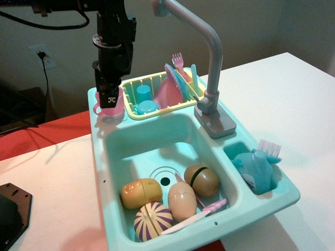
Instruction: Put cup from counter to sink
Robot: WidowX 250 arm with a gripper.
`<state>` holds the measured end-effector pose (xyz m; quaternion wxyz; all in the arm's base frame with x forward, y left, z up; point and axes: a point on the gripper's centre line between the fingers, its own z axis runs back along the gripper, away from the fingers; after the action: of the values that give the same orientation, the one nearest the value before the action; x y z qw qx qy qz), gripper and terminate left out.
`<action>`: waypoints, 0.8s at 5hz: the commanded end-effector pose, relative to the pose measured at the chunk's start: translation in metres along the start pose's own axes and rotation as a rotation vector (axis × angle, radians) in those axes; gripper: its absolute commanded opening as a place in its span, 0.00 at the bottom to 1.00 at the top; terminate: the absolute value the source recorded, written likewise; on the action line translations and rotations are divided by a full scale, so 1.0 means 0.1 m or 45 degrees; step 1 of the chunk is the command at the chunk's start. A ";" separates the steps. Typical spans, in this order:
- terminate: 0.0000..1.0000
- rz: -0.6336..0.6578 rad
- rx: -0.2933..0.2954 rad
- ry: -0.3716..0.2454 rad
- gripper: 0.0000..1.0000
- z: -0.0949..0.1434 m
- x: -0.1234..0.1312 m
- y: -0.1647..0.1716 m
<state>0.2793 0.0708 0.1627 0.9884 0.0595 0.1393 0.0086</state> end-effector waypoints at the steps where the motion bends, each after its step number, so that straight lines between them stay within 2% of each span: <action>1: 0.00 0.000 0.000 0.000 1.00 0.00 0.00 0.00; 3: 0.00 0.036 0.003 -0.022 1.00 0.04 0.16 0.00; 4: 0.00 0.058 0.014 -0.062 0.00 0.00 0.12 0.01</action>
<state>0.2884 0.0692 0.1350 0.9864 0.0630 0.1504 0.0188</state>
